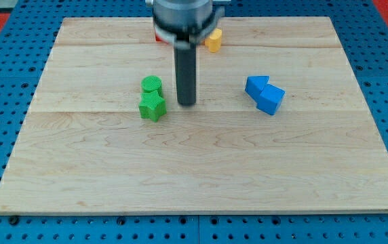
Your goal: Push the green star to the right of green circle
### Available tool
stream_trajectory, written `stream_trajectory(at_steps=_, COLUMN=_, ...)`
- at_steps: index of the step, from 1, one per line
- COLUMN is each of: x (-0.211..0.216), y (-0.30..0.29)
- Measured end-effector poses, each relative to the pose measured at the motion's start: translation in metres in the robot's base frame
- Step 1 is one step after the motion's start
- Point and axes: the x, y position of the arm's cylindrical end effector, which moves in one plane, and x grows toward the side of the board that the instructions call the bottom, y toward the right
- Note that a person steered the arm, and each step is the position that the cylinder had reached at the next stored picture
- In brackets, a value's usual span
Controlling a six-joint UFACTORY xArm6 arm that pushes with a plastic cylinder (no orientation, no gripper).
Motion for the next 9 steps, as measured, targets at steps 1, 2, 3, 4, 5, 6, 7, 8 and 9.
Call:
stream_trajectory(at_steps=1, x=0.065, y=-0.053)
stream_trajectory(at_steps=2, x=0.056, y=-0.108)
stream_trajectory(at_steps=3, x=0.027, y=-0.11)
stream_trajectory(at_steps=4, x=0.013, y=-0.095)
stream_trajectory(at_steps=5, x=-0.011, y=-0.076)
stream_trajectory(at_steps=6, x=-0.025, y=-0.07)
stream_trajectory(at_steps=7, x=-0.018, y=-0.07)
stream_trajectory(at_steps=8, x=-0.018, y=-0.056)
stream_trajectory(at_steps=9, x=-0.042, y=-0.023)
